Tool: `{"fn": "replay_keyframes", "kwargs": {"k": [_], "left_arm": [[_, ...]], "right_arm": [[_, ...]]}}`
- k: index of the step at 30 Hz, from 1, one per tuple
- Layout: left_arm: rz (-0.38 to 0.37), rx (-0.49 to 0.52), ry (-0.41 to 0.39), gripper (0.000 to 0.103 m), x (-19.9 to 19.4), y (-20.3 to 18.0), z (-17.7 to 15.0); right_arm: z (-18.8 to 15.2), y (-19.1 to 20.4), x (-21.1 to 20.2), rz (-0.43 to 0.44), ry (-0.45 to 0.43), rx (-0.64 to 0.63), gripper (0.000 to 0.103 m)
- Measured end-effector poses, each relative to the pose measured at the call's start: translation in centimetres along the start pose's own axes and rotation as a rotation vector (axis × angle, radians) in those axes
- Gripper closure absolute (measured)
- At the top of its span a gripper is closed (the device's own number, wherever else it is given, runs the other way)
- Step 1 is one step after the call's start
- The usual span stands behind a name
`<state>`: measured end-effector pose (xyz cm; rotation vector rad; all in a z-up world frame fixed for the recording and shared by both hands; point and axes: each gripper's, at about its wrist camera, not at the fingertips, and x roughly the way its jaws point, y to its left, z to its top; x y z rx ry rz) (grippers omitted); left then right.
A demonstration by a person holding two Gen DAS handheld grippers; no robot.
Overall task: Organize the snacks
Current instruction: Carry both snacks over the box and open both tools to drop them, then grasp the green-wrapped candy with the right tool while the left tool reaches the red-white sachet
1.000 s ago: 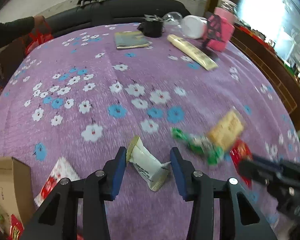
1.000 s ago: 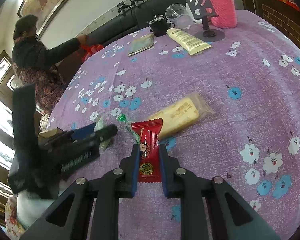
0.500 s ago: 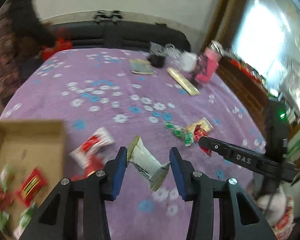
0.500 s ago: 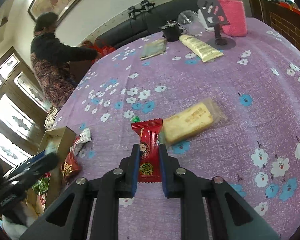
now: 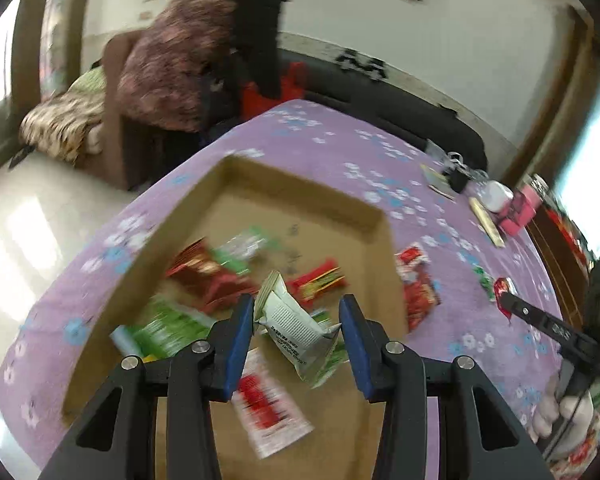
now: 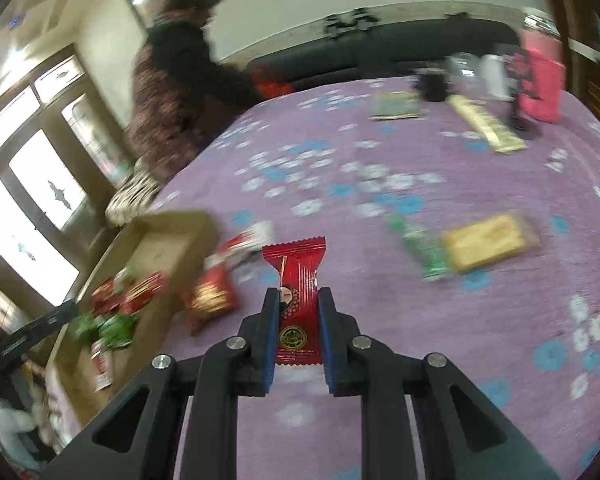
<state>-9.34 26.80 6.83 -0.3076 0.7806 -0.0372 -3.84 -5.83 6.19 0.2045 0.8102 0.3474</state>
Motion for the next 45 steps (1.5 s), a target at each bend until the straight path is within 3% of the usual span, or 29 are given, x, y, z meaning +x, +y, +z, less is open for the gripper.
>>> {"fn": "replay_keyframes", "kwargs": {"k": [5,12,14,23,25,26,28,34,40,45], "left_arm": [[0.007,-0.059,0.019,0.056,0.4,2.2,-1.2],[0.038,-0.047,0.017,0.054,0.1,3.4,-1.8],[0.061,-0.037,0.004,0.046,-0.4,3.5,-1.7],[0.014,-0.094,-0.111,0.035,-4.3,5.1,-0.5],[0.008,-0.100,-0.129,0.033,-5.0,5.1,-0.4],[0.004,-0.101,-0.134,0.032,-5.2,5.1,-0.3],[-0.005,-0.101,-0.144,0.032,-5.5,4.9,-0.3],[-0.030,-0.068,-0.144,0.032,-5.6,3.2,-0.1],[-0.092,0.022,-0.106,0.030,-5.1,-0.8,-0.4],[-0.190,0.116,-0.047,0.029,-3.9,-5.5,-1.5]], "right_arm": [[-0.4,7.4,1.1,0.075,0.059,-0.126,0.085],[-1.8,15.0,4.5,0.124,0.160,-0.228,0.085],[-2.4,16.3,5.4,0.126,0.186,-0.245,0.085],[-5.1,19.9,7.2,0.144,0.271,-0.318,0.084],[-5.5,20.1,7.0,0.154,0.277,-0.326,0.076],[-5.5,20.0,6.6,0.157,0.272,-0.317,0.067],[-5.3,19.5,6.0,0.165,0.259,-0.299,0.061],[-4.3,16.0,2.9,0.173,0.187,-0.224,0.059],[-3.4,8.4,-1.1,0.046,0.072,-0.157,0.053],[-2.6,-1.4,-4.4,-0.140,-0.017,-0.018,0.046]]}}
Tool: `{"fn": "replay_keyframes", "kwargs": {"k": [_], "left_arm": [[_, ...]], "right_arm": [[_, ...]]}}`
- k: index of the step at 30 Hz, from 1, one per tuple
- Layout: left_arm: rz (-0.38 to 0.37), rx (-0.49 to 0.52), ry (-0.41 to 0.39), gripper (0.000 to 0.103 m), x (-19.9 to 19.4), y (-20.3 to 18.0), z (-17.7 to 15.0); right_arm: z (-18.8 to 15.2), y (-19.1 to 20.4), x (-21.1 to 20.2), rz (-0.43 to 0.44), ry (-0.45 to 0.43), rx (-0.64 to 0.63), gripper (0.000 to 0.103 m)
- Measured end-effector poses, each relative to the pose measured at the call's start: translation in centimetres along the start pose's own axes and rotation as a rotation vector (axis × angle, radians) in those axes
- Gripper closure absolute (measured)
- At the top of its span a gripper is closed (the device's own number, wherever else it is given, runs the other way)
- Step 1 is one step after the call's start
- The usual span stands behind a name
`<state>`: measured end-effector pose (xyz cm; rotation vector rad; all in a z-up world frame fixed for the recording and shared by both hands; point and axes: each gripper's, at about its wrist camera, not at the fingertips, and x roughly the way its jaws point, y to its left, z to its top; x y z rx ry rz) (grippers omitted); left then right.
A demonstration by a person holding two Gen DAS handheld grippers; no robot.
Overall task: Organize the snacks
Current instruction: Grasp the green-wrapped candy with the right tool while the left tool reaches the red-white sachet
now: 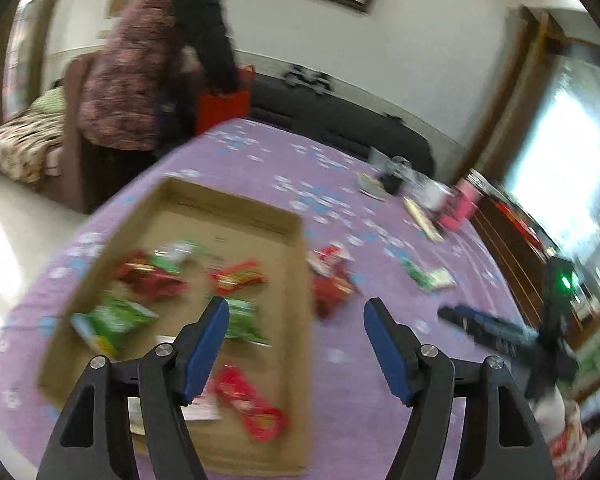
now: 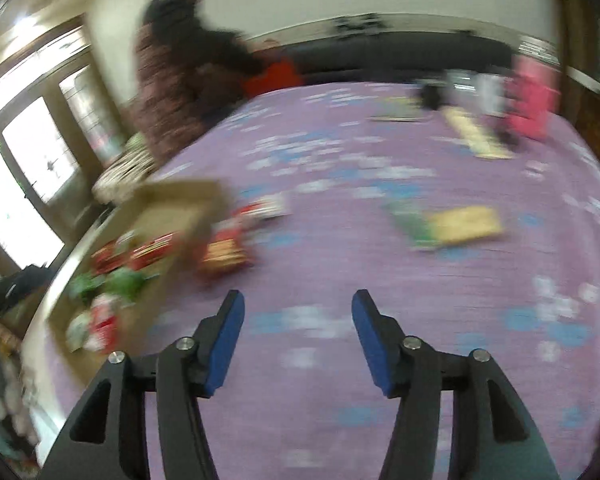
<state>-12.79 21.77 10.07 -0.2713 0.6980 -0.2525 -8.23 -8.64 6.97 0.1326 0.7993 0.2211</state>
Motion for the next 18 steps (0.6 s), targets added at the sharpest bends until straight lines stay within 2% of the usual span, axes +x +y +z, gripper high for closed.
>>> {"fn": "replay_keyframes", "kwargs": {"k": [4,8,13,18], "left_arm": [[-0.074,0.082,0.071,0.029,2.4,-4.3,-1.4],[-0.141,0.144,0.148,0.029,4.5,-8.1,-3.1],[-0.186,0.202,0.230,0.029,7.0,-11.4,-5.1],[-0.169,0.215,0.267,0.029,8.7,-12.3,-6.2]], "right_arm": [[0.2,-7.3,-0.8,-0.090,-0.026,0.154,0.044],[0.1,-10.8,-0.5,-0.103,-0.005,0.230,0.044],[0.8,-10.7,1.0,-0.089,-0.001,0.206,0.044],[3.6,-7.4,3.8,-0.087,0.010,0.064,0.044]]}}
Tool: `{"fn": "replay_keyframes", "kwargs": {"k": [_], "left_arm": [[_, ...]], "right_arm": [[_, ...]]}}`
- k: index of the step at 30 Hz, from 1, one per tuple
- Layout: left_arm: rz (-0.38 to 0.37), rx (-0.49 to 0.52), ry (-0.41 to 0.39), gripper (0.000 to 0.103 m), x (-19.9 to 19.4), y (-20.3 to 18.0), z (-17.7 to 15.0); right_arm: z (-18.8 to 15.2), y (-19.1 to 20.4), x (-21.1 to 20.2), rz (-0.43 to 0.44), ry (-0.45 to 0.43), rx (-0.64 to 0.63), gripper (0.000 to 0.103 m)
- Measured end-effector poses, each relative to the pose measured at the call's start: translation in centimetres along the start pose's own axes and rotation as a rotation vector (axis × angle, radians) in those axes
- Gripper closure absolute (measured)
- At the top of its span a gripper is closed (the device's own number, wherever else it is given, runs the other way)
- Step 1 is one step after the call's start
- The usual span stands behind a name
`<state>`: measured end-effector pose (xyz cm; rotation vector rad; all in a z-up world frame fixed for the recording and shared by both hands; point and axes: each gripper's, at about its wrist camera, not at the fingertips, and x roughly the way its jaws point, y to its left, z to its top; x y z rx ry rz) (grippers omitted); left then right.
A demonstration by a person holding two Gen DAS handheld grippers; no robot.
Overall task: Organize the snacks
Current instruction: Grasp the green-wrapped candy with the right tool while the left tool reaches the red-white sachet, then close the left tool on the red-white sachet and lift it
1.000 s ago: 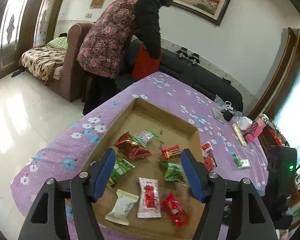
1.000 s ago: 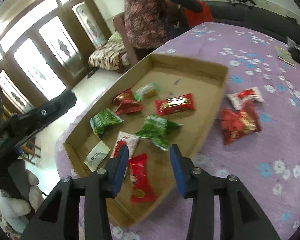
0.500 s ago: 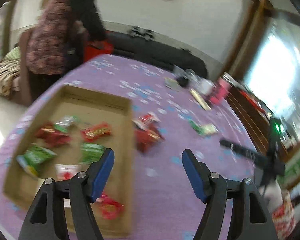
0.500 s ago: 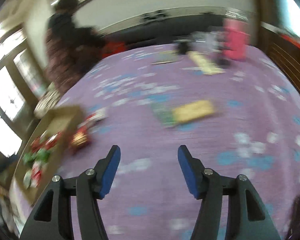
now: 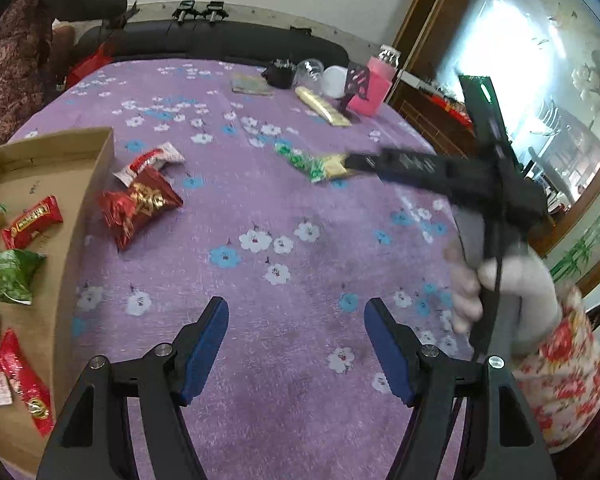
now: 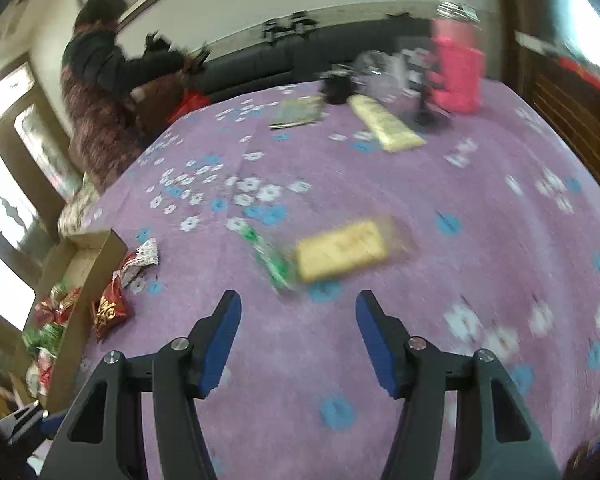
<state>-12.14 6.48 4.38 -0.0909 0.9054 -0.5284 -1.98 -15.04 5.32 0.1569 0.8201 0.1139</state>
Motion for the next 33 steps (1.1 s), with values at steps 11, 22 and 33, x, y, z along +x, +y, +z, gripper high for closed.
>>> {"fn": "replay_keyframes", "kwargs": {"k": [11,22,33], "left_arm": [[-0.009,-0.047,0.055,0.021,2.1,0.7,-0.9],[-0.101,-0.055,0.077,0.001,2.4,0.5,-1.0],[0.047,0.023,0.048,0.025,0.8,3.2,6.2]], "right_arm": [[2.9,4.2,7.8,-0.097,0.103,-0.154,0.067],[0.6,2.0,3.7,-0.003,0.078,-0.033,0.085],[-0.6,-1.8,1.3,0.121,0.016,0.120,0.085]]}}
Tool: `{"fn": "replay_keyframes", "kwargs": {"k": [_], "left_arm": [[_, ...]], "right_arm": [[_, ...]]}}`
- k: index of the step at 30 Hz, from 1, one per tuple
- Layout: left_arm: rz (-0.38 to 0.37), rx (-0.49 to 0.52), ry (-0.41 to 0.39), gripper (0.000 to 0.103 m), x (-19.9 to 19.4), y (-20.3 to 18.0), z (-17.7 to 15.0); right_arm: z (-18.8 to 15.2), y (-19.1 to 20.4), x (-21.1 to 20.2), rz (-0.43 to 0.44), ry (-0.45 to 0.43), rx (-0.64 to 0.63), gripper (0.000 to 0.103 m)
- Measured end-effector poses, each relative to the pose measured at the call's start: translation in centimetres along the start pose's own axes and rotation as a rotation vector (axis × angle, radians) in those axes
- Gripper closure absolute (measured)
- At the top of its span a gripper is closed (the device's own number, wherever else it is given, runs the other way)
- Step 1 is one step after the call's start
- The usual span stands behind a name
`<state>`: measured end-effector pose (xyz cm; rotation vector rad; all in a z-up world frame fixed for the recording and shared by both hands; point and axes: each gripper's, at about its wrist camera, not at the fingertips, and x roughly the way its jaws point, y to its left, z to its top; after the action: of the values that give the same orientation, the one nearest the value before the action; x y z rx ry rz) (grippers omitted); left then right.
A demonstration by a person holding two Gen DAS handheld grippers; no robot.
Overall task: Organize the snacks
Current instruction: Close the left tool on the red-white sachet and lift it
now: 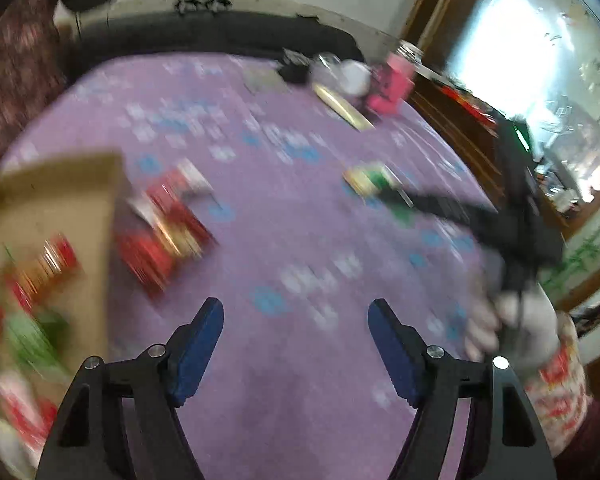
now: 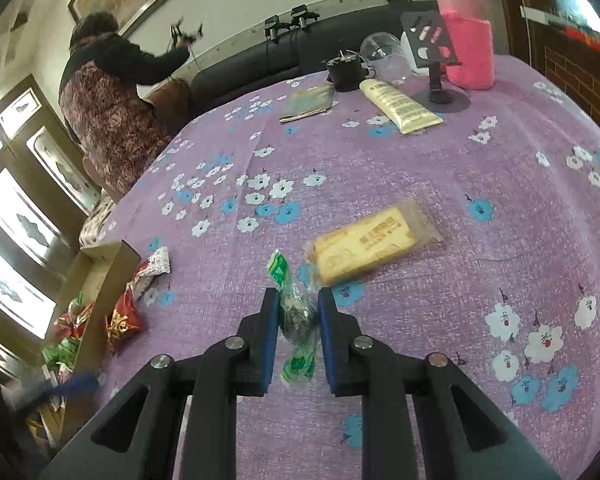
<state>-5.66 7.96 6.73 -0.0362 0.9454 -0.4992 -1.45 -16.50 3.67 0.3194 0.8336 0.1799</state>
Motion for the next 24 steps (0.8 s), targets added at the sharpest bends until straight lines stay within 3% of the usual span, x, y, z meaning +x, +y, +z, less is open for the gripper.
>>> {"fn": "replay_keyframes", "kwargs": {"k": [6,13,15,16,17,18,24], "left_arm": [[0.176,0.144,0.073,0.024,5.4,2.3,6.5],[0.308,0.218,0.227,0.024,11.2,5.0,8.7],[0.263,0.189,0.239,0.039,11.1,5.2,8.3],[0.221,0.162,0.245,0.056,11.0,5.3,8.3],[0.187,0.151,0.244,0.067,10.7,5.1,8.1],[0.169,0.157,0.242,0.072,10.6,4.8,7.8],[0.095,0.209,0.229,0.073,10.1,1.1,5.9]], "right_arm": [[0.0,-0.8,0.0,0.028,0.010,0.025,0.085],[0.2,-0.7,0.0,0.034,0.003,0.018,0.085],[0.2,-0.6,0.1,0.044,0.004,0.019,0.085],[0.2,-0.6,0.1,0.048,0.005,0.018,0.085],[0.2,-0.6,0.1,0.050,0.005,0.016,0.085],[0.3,-0.6,0.1,0.053,0.007,0.017,0.085],[0.2,-0.5,0.2,0.059,0.011,0.022,0.085]]}}
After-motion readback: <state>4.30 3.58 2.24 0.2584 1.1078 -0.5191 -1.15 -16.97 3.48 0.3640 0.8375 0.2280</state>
